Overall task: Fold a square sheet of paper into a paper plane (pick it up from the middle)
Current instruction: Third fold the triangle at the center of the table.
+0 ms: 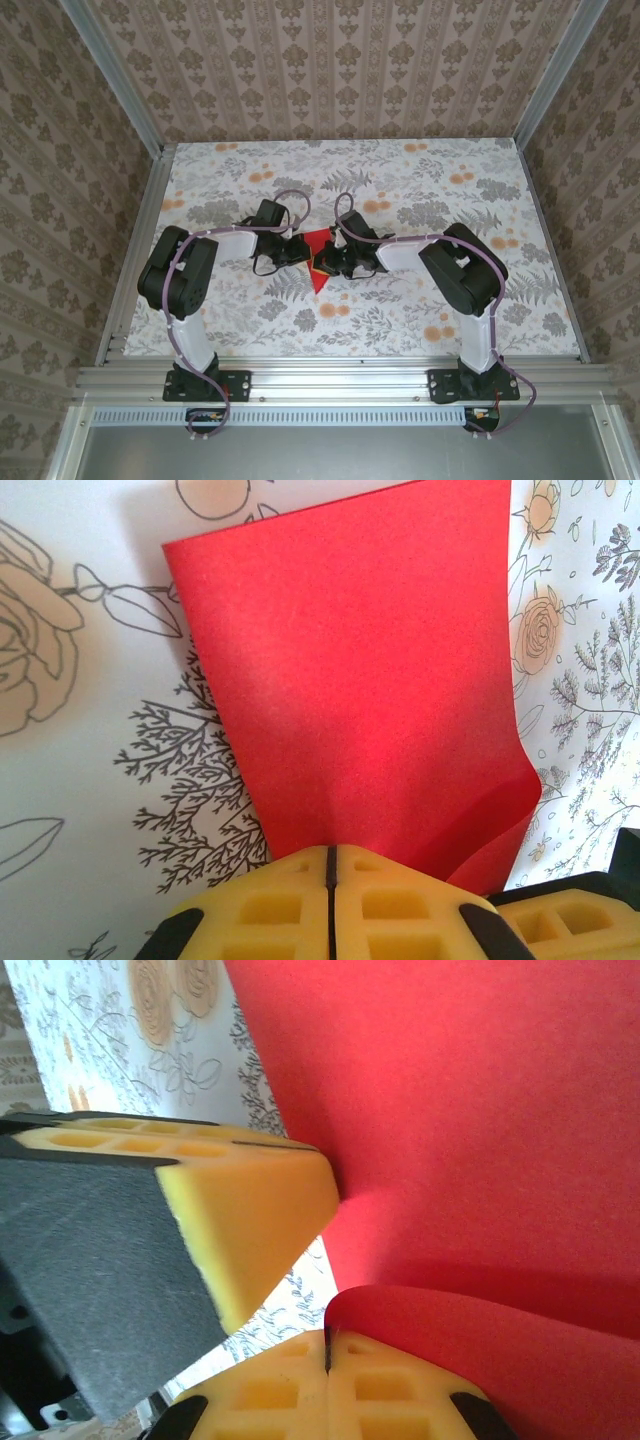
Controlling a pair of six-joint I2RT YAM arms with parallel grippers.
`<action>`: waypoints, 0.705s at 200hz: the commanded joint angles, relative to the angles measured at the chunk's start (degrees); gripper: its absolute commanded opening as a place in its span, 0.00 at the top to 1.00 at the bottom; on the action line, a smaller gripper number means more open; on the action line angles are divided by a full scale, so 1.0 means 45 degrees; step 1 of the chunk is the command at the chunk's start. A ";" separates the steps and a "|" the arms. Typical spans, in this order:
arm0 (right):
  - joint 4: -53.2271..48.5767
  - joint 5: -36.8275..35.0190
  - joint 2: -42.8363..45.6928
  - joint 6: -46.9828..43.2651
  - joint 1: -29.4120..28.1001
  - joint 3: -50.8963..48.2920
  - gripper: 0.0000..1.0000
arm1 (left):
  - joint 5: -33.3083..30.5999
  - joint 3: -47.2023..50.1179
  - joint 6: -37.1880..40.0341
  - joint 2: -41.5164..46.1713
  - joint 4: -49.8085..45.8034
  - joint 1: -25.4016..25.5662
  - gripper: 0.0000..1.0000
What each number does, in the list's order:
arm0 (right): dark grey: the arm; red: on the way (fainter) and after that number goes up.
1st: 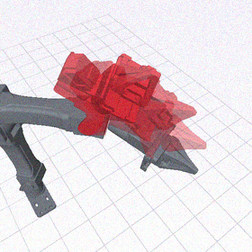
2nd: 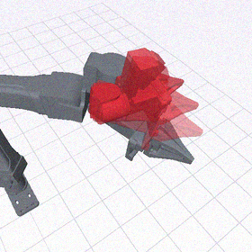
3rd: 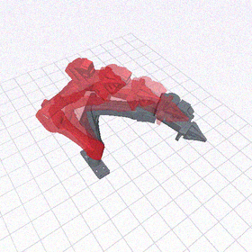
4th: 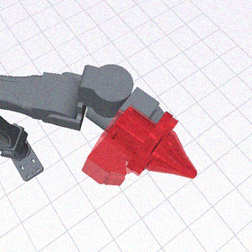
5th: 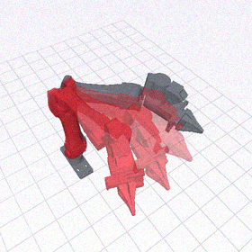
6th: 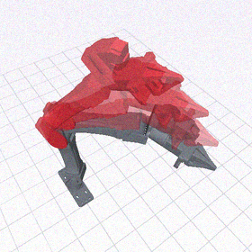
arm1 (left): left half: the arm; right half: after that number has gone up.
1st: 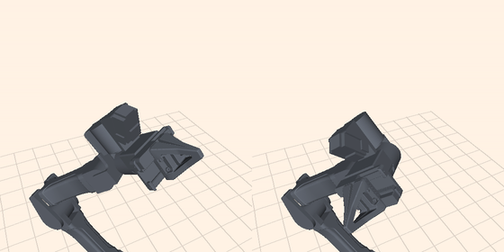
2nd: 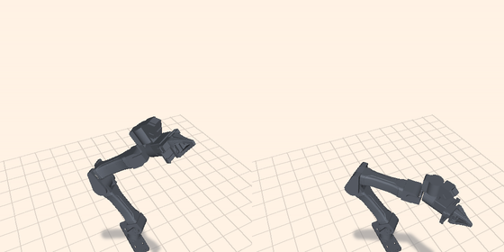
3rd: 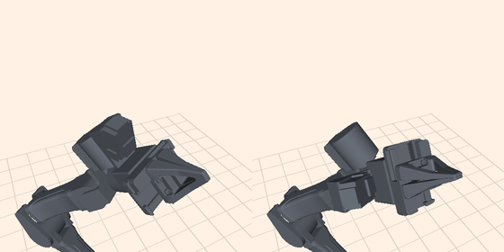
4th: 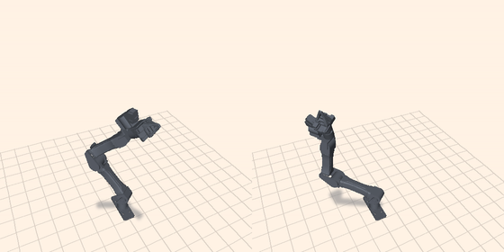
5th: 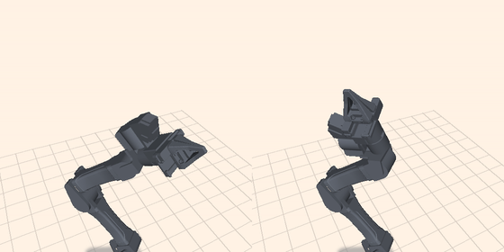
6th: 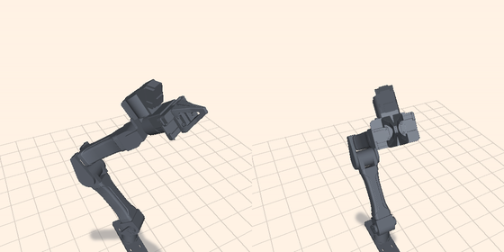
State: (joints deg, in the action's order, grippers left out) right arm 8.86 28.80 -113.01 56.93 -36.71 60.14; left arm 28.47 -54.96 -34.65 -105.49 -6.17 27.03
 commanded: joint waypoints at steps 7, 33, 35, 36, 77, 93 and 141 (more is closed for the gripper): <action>-0.1090 -0.0282 -0.0043 -0.0580 -0.0104 0.0251 0.99 | -0.0702 0.0042 0.0416 -0.0542 -0.1049 0.0110 0.92; -0.1190 -0.0214 0.0035 -0.0676 -0.0123 0.0176 0.98 | -0.0715 0.0033 0.0417 -0.0551 -0.1035 0.0113 0.92; -0.1179 -0.0200 0.0030 -0.0677 -0.0124 0.0172 0.98 | -0.0705 0.0042 0.0416 -0.0559 -0.1036 0.0109 0.92; -0.1164 -0.0194 0.0033 -0.0677 -0.0124 0.0172 0.98 | -0.0713 0.0034 0.0416 -0.0560 -0.1043 0.0108 0.92; -0.0408 0.0016 -0.0096 -0.0429 -0.0124 0.0093 0.98 | -0.0701 0.0025 0.0394 -0.0571 -0.1030 0.0121 0.92; -0.0271 -0.0032 -0.0119 -0.0365 -0.0124 0.0110 0.98 | -0.0706 0.0014 0.0396 -0.0570 -0.1046 0.0123 0.92; -0.0177 0.0019 -0.0333 -0.0346 -0.0124 0.0189 0.96 | -0.0707 0.0040 0.0396 -0.0599 -0.1030 0.0144 0.92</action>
State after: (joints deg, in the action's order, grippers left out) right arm 7.25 28.77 -113.01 55.29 -36.93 60.18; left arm 28.45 -55.18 -34.65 -105.56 -6.44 27.03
